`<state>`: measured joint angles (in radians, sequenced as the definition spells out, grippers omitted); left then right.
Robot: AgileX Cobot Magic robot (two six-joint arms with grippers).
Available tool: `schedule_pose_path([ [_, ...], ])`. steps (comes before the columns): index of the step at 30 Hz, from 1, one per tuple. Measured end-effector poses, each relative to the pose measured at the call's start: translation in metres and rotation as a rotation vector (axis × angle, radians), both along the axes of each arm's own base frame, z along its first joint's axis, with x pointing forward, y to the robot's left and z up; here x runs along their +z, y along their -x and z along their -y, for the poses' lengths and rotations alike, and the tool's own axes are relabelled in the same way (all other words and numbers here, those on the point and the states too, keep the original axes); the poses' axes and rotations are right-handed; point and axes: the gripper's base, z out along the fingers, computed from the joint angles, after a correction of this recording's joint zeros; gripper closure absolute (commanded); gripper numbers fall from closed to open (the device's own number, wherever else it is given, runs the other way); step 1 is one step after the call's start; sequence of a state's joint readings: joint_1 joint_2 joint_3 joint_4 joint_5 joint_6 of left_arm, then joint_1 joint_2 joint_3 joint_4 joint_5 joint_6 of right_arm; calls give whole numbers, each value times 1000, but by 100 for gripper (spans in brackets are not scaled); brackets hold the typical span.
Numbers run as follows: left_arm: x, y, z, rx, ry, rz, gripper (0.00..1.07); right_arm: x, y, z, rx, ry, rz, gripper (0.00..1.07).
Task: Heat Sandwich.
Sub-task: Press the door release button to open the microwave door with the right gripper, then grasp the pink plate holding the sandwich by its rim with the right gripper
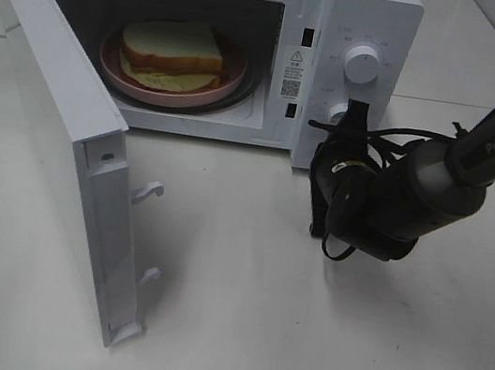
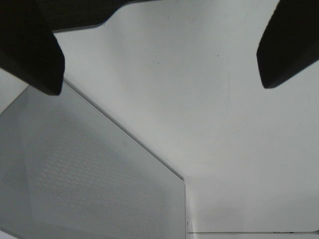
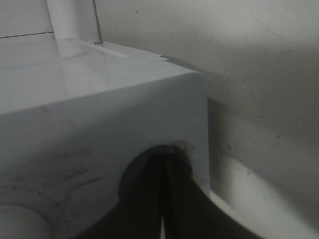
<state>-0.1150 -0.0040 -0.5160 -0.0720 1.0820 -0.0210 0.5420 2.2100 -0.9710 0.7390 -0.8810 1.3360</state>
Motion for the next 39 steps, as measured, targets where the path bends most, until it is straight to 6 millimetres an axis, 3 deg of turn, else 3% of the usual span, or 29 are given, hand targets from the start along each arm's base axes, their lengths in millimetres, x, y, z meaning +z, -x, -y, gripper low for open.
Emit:
schedule_pose_path([
  [19,0,0,0,0,0,0,9,4,15,3,26,-4,-10,107],
  [33,0,0,0,0,0,0,9,33,43,17,89,53,-53,107],
  [39,0,0,0,0,0,0,9,52,64,23,185,118,-109,107],
])
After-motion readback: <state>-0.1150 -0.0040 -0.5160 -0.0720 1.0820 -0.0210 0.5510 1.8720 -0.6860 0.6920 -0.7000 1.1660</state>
